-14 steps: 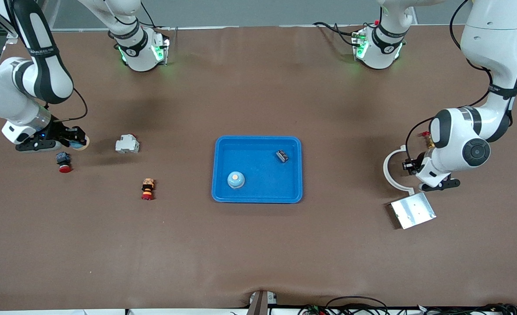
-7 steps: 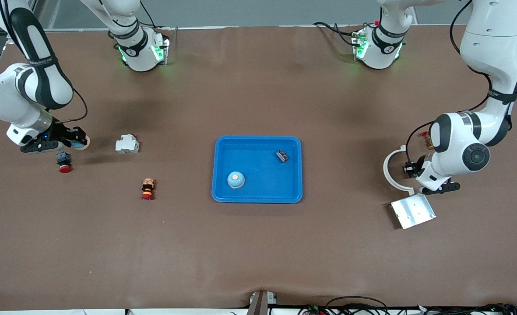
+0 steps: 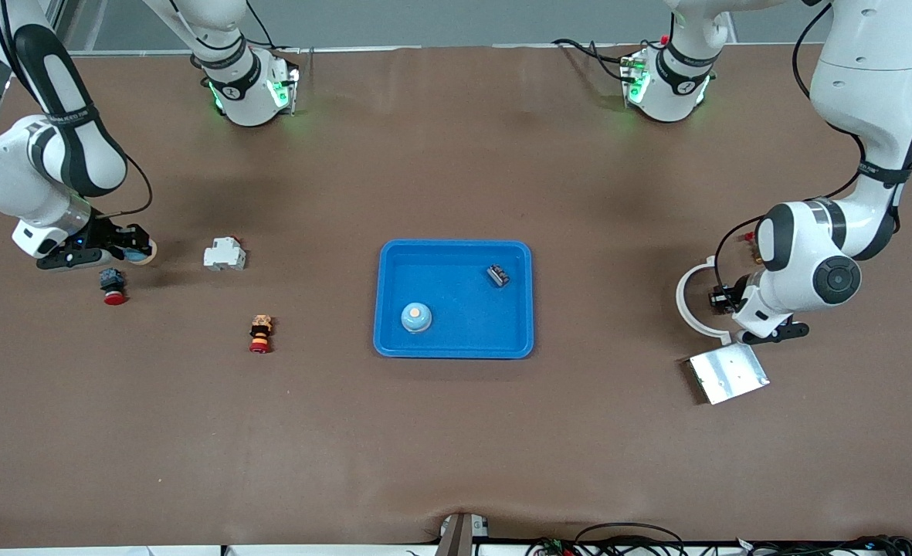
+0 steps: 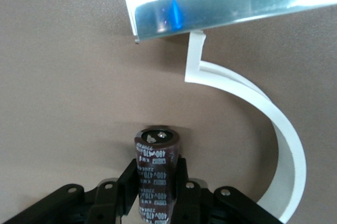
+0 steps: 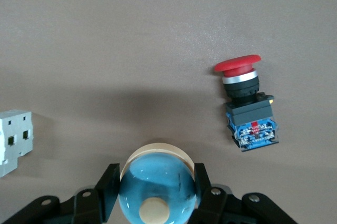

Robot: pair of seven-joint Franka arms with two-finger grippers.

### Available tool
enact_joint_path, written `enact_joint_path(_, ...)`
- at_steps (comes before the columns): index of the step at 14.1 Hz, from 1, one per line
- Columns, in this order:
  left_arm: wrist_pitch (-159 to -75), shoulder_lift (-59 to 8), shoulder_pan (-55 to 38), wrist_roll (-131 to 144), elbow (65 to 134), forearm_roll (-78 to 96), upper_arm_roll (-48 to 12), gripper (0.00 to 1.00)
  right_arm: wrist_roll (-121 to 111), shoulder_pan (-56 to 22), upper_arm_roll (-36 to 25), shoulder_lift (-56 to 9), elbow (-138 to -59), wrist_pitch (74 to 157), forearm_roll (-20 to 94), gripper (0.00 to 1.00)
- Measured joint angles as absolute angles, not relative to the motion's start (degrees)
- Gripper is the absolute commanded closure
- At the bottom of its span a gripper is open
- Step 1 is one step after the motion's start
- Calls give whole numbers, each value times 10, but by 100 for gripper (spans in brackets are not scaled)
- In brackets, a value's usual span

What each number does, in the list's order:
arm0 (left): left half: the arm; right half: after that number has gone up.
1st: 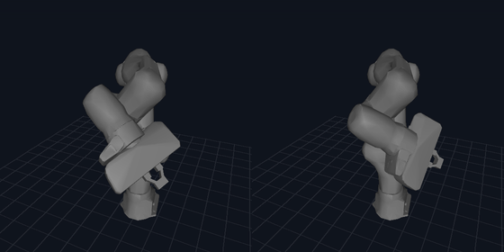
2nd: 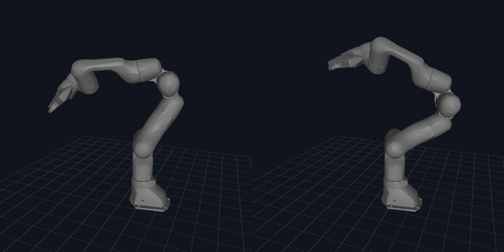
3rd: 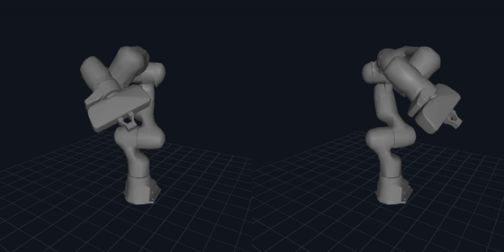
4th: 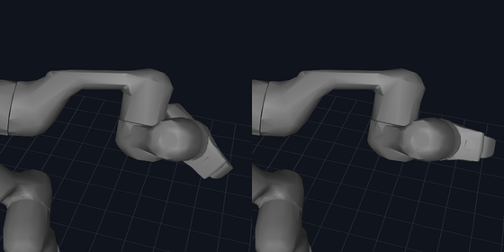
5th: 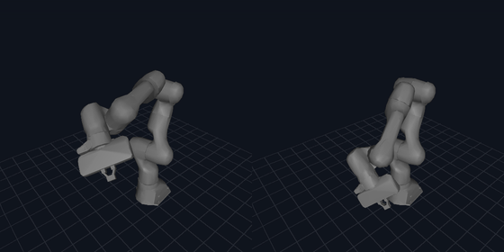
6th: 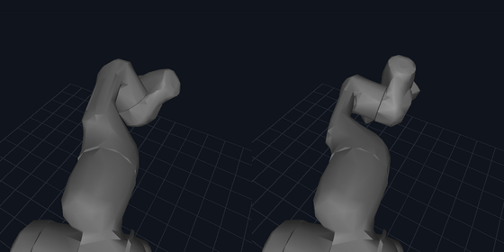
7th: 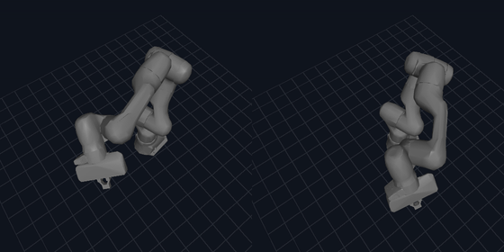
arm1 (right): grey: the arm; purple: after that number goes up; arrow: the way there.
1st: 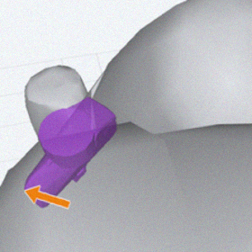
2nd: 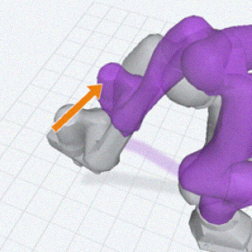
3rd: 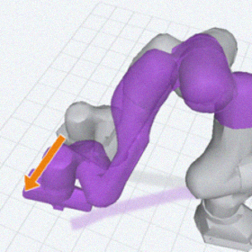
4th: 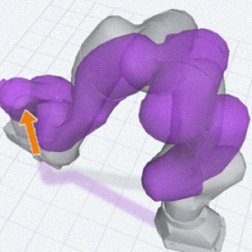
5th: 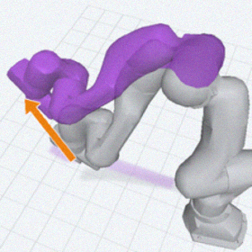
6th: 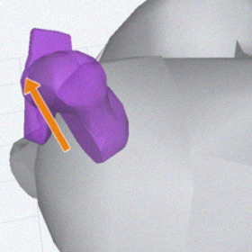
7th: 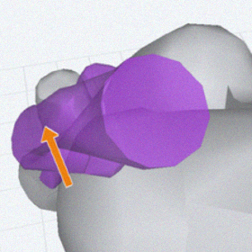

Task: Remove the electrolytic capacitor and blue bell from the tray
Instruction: 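Release the capacitor with the left gripper while the right gripper releases the bell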

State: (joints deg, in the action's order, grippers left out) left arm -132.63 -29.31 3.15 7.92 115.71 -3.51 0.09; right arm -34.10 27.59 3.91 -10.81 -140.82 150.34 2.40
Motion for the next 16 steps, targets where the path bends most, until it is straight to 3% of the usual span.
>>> enact_joint_path(4, -1326, -295, 31, 79, 1157, -35, 0, 55, -343, 276, 40, -120, -1408, 1525, 24, 100)
enact_joint_path(5, -1326, -295, 31, 79, 1156, -35, 0, 44, -343, 276, 40, -124, -1408, 1530, 24, 100)
enact_joint_path(6, -1326, -295, 31, 79, 1156, -35, 0, 39, -343, 276, 40, -130, -1408, 1536, 24, 100)
enact_joint_path(8, -1326, -295, 31, 79, 1156, -35, 0, 37, -344, 276, 40, -143, -1408, 1546, 24, 100)
enact_joint_path(10, -1326, -295, 31, 79, 1156, -35, 0, 22, -344, 276, 40, -150, -1408, 1552, 24, 100)
enact_joint_path(12, -1326, -295, 32, 79, 1154, -35, 0, 0, -344, 276, 40, -153, -1408, 1553, 24, 100)
enact_joint_path(13, -1326, -295, 32, 79, 1152, -35, 0, 0, -344, 276, 40, -153, -1408, 1553, 24, 69)
enact_joint_path(14, -1326, -293, 31, 79, 1150, -35, 0, 0, -344, 276, 40, -153, -1408, 1553, 24, 1)
enact_joint_path(16, -1320, -285, 31, 79, 1145, -35, 0, 0, -344, 276, 40, -153, -1408, 1554, 24, 0)
